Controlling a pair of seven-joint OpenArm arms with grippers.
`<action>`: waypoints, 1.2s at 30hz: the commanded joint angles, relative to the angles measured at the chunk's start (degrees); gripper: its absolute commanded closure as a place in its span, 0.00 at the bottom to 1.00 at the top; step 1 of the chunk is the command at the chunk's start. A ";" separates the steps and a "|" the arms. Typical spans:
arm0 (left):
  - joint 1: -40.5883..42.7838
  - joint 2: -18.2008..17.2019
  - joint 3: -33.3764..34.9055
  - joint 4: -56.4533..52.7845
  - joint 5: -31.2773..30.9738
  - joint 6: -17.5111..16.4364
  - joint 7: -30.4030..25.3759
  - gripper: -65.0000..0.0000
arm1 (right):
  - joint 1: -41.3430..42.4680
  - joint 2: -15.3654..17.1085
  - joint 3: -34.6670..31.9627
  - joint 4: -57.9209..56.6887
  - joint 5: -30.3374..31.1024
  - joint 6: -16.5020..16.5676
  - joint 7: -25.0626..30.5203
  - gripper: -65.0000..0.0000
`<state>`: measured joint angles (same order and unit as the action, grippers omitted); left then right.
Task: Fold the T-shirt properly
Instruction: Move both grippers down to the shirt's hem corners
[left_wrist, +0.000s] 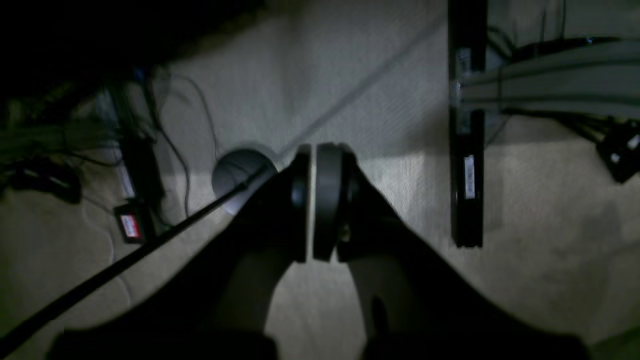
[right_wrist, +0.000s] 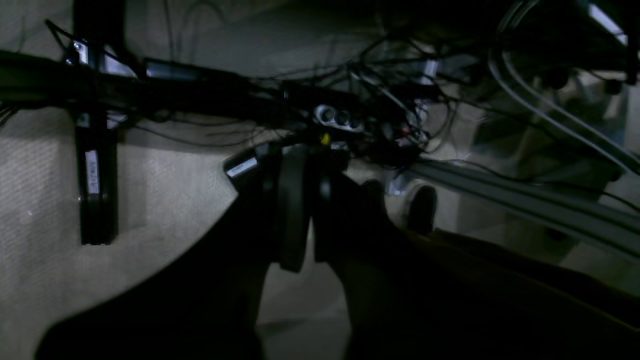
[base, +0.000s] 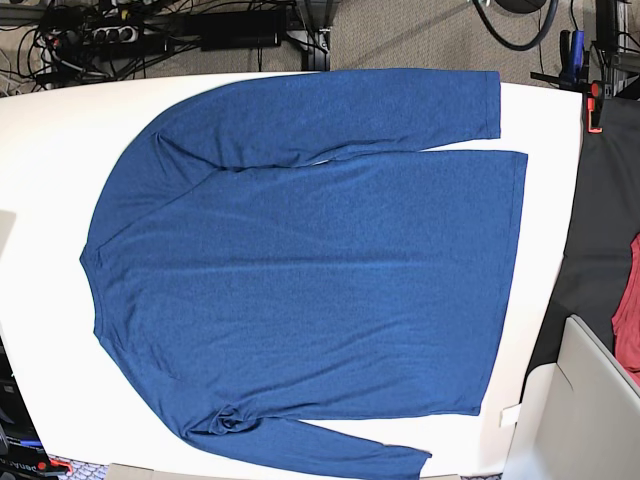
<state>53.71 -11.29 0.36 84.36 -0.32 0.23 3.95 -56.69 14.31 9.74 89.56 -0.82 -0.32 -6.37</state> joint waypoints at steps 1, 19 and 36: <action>2.59 -0.36 -0.23 3.69 0.19 0.25 -1.35 1.00 | -2.52 0.24 1.47 2.97 0.16 -0.34 1.40 1.00; 6.11 -0.18 -3.39 35.51 0.19 0.25 8.93 1.00 | -12.28 0.60 12.11 27.41 0.42 0.10 1.49 1.00; -14.37 2.10 -3.39 34.90 0.10 0.08 30.47 0.76 | 3.46 2.18 12.11 27.41 0.60 5.55 -7.30 0.90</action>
<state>38.72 -9.06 -2.79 118.39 -0.43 0.03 34.74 -52.42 16.01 21.39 116.09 -0.08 6.11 -15.03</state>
